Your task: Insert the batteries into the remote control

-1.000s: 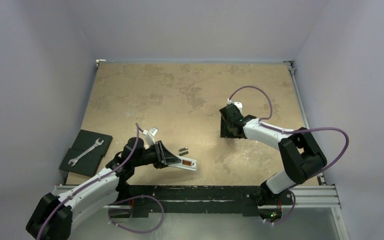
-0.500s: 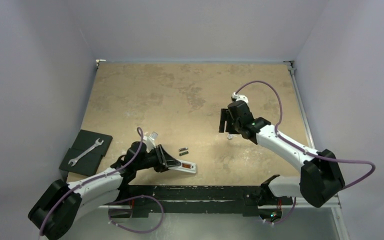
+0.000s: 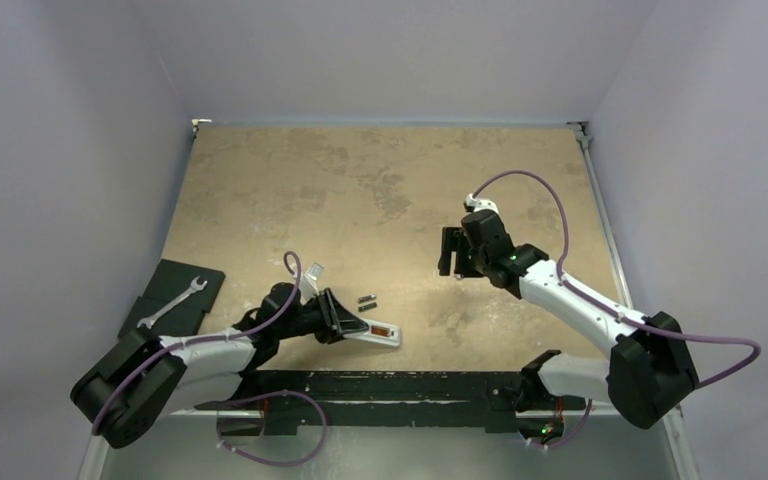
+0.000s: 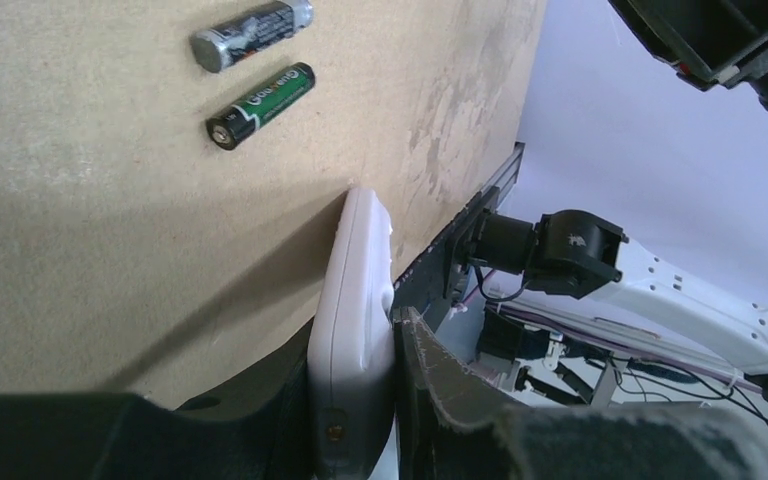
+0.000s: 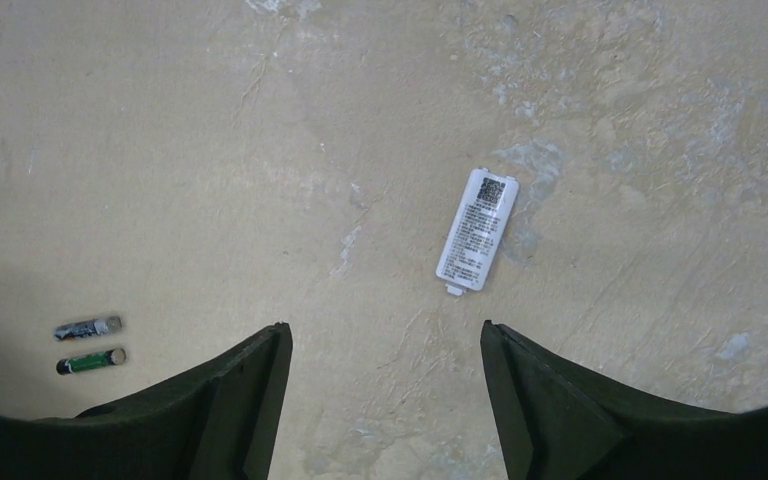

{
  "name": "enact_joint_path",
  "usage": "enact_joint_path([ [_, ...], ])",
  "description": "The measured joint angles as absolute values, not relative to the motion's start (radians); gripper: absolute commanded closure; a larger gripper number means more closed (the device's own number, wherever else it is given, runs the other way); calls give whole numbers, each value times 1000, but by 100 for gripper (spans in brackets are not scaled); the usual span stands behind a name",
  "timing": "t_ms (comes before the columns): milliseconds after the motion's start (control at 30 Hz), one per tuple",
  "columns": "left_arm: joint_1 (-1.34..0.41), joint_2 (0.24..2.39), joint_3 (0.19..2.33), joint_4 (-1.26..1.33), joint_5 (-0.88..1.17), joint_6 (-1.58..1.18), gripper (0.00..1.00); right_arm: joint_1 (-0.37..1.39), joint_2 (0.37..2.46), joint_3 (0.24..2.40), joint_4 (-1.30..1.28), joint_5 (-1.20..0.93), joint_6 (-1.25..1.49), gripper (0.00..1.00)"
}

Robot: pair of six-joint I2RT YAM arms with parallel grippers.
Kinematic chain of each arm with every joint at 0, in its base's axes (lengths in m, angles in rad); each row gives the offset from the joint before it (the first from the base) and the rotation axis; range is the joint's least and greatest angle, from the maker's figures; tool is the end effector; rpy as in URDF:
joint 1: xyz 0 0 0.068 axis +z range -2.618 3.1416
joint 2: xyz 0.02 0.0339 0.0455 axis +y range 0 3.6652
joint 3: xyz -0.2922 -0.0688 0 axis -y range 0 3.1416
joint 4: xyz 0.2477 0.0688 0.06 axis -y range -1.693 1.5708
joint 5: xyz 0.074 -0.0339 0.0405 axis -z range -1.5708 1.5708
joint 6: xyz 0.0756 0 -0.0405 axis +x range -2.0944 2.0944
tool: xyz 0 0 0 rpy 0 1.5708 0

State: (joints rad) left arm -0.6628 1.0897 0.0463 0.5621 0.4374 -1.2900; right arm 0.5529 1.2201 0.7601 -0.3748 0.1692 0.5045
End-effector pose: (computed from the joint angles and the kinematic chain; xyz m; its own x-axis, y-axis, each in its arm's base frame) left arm 0.1282 -0.1407 0.1227 -0.9211 -0.3852 -0.0572 -0.1141 0.4076 -0.9060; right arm 0.2347 0.1299 0.2216 -0.7559 0.0934 -0.6480 -0.0641 0.9745 0.2152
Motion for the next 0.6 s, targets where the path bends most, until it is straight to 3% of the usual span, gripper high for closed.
enact_joint_path([
  [400,-671,1097,102,390,387,-1203,35,553,1203,734,-373,107,472,18],
  [600,-671,1062,146,285,366,-1144,33,553,1188,731,-366,64,426,16],
])
